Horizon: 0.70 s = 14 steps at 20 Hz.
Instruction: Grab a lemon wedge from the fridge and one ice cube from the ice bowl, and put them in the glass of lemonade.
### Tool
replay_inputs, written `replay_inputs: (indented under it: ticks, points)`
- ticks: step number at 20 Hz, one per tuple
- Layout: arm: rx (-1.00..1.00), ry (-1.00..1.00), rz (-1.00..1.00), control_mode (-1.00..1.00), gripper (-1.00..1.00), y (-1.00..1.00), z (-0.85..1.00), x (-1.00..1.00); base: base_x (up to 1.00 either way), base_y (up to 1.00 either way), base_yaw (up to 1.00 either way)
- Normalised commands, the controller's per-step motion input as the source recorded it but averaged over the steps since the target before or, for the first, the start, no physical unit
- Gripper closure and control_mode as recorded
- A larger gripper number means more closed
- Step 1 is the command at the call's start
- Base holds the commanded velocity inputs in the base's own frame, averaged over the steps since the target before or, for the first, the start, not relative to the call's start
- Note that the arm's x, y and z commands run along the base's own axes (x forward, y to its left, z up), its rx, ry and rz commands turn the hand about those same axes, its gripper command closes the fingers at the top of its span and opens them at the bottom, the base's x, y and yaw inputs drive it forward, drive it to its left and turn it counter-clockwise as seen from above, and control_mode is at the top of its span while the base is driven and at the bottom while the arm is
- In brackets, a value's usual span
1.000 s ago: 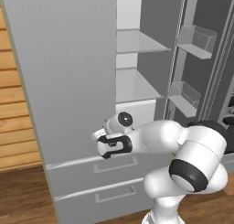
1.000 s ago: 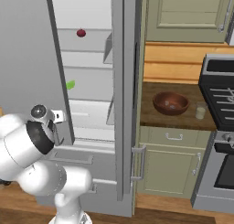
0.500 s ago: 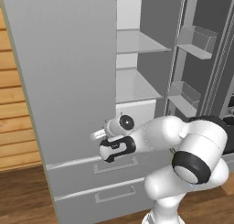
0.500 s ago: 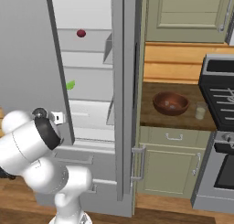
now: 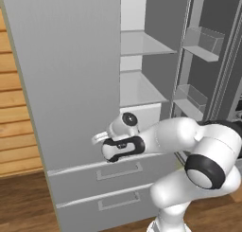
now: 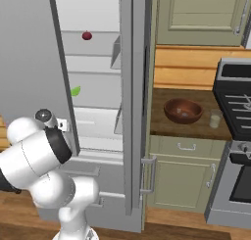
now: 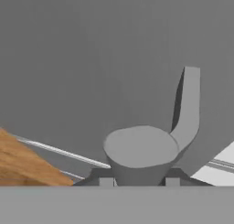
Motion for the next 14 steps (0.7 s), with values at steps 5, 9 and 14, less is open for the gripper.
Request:
replay_inputs:
  ticks: [5, 9, 14]
  points:
    - [-0.06, 0.09, 0.07, -1.00, 1.00, 1.00, 0.00, -0.75, 0.00, 0.00, 0.00]
    - [-0.08, -0.01, 0.13, -1.00, 1.00, 1.00, 0.00, -0.99, 0.00, 0.00, 0.00]
    - [-0.10, -0.09, 0.17, -1.00, 1.00, 1.00, 0.01, -1.00, 0.00, 0.00, 0.00]
